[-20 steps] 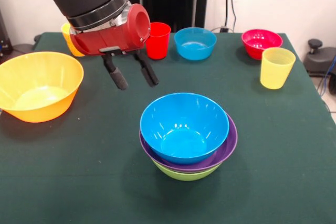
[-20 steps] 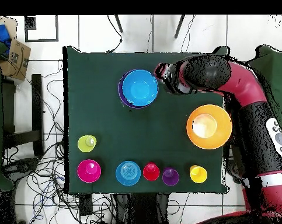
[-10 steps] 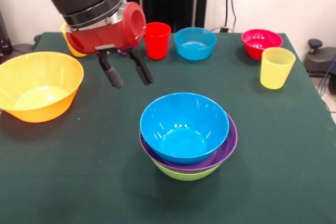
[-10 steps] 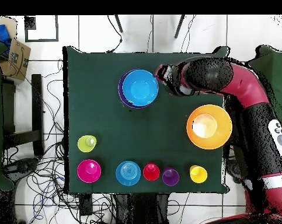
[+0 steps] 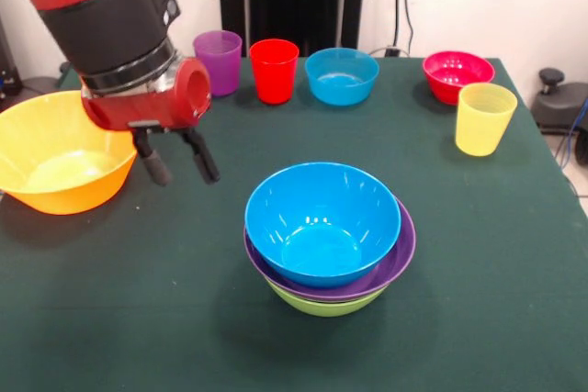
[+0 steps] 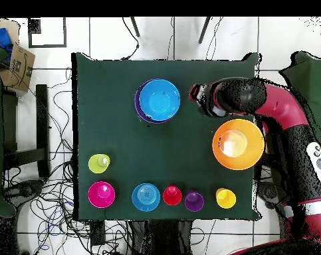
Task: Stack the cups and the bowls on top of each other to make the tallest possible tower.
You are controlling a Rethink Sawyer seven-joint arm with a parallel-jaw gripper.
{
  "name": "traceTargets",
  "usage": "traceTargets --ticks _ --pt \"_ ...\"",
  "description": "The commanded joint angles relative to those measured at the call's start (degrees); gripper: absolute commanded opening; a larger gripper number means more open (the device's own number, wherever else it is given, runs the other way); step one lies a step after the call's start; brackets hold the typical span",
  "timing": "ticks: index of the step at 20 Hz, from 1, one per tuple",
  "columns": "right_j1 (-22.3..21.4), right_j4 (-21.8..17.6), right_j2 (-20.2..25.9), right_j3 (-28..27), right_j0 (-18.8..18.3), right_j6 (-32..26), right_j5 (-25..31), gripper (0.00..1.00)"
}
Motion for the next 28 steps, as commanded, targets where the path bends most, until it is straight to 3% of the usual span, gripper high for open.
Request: traceTargets --ticks 1,8,11,16,19,24,28 --pt "0.2 -12.3 -4.3 7.6 0.7 -12.3 -10.2 1.00" --pt "-10.0 -19.1 -13.1 20.9 3.8 -0.5 -13.7 1.00" --pt "-17.2 -19.6 -16.2 27.5 4.9 4.1 -16.3 1.00" --pt "-23.7 -18.9 -22.7 27.9 12.7 9.2 -8.2 1.00" --pt "-24.1 -19.2 -24.8 27.0 15.0 9.8 -9.3 1.00" --pt "-20.4 -21.6 -31.0 22.9 19.9 15.6 -12.9 1.00" --pt "-14.9 -20.4 -31.8 18.5 18.9 13.1 -16.6 1.00"
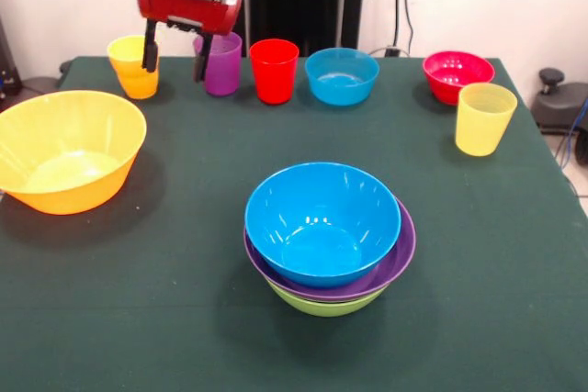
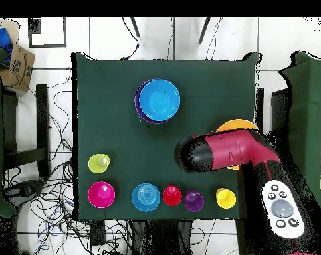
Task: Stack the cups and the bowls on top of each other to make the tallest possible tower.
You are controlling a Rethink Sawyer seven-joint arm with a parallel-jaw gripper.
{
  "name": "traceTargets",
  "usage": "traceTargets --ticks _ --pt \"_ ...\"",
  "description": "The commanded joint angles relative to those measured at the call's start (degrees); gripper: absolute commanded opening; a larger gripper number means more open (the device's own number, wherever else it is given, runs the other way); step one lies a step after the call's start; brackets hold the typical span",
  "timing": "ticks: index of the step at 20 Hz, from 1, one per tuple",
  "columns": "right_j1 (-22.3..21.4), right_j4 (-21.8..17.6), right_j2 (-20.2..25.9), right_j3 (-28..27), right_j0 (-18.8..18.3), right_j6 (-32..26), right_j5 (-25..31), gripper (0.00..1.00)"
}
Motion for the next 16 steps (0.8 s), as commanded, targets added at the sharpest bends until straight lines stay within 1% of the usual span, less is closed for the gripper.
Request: traceTargets --ticks 1,7,11,16 --pt "7.2 -4.8 -7.0 -5.2 1.5 10.2 -5.1 1.00" --pt "15.1 -6.7 -7.7 -10.4 -1.9 6.0 -12.4 1.00" --pt "19.3 -8.4 -9.6 -12.6 -3.0 5.8 -18.3 1.00" --pt "23.3 -8.4 -10.0 -14.8 -5.7 2.7 -21.8 1.00"
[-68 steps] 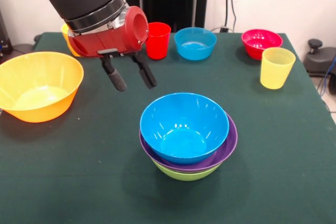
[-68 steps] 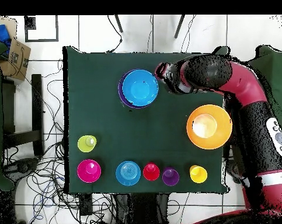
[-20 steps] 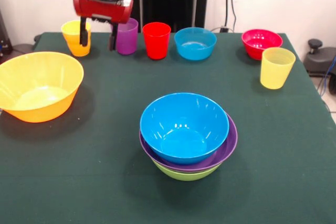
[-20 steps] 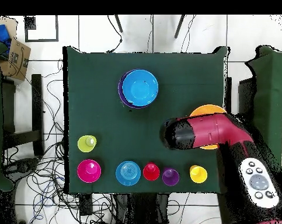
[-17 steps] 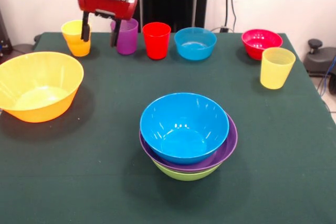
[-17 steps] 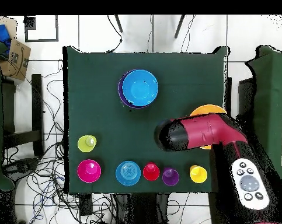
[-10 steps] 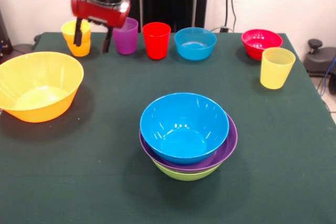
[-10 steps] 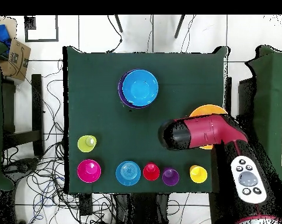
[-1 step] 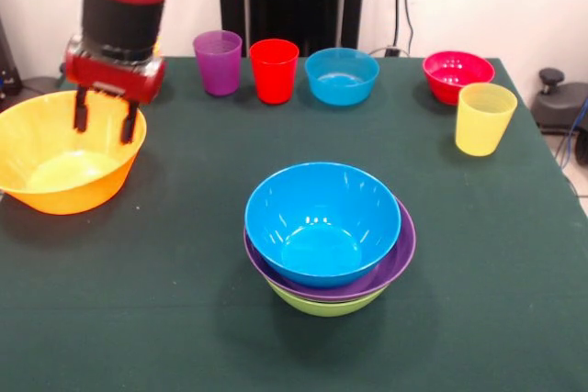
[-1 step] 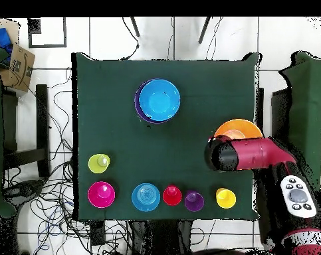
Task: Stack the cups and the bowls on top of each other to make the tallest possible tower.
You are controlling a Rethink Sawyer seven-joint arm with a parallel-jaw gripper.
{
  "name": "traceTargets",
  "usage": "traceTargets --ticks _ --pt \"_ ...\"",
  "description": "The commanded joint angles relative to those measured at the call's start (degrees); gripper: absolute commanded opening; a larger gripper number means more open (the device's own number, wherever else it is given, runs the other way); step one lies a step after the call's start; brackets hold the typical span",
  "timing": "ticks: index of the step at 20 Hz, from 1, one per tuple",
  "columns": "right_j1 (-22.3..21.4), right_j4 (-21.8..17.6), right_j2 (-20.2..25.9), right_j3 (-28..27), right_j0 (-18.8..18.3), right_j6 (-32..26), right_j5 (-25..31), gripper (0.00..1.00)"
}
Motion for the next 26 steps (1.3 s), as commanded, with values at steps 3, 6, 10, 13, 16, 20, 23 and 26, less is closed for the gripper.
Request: traceTargets --ticks 3,6,10,13,16,20,23,26 --pt "11.1 -4.8 -1.1 -6.7 -3.9 -0.2 -7.5 1.00" --pt "12.0 -3.9 -0.4 -6.8 -4.6 -1.7 -7.0 1.00" --pt "10.8 -3.0 -1.9 -4.9 -2.4 0.6 -7.1 1.00" --pt "9.2 -1.8 -2.1 -3.6 -1.4 0.9 -6.2 1.00" --pt "6.5 -0.4 -2.0 -2.0 -0.9 0.2 -4.4 1.00" --pt "1.8 2.1 -0.5 0.0 -1.3 -3.0 0.3 1.00" --pt "-0.7 4.1 1.0 0.8 -2.4 -5.8 3.4 1.00" --pt "-3.7 6.1 2.1 1.7 -2.9 -8.0 6.5 1.00"
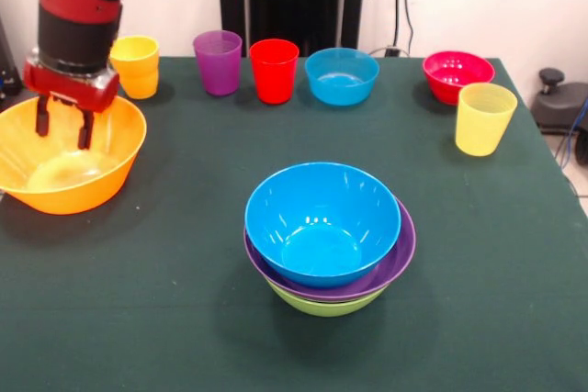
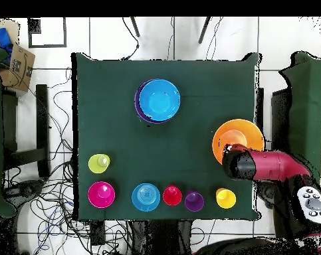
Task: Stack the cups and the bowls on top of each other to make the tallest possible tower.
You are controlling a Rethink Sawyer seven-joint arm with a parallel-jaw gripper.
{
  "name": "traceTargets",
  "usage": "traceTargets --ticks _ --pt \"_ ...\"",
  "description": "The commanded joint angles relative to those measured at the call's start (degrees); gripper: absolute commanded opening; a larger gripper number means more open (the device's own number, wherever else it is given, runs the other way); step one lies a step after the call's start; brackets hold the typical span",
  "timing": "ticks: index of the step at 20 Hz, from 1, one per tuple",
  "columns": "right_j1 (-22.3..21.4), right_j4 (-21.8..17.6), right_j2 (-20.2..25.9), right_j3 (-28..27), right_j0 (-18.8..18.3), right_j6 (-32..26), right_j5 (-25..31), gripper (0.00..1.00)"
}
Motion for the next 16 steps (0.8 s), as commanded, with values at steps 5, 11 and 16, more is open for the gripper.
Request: traceTargets --ticks 5,11,16 --pt "-10.8 7.3 8.2 2.9 0.1 -11.0 14.6 1.00" --pt "-10.4 9.5 10.8 -0.1 -0.4 -13.0 19.5 1.00" --pt "-6.0 10.1 12.2 -0.1 0.2 -9.6 17.0 1.00"
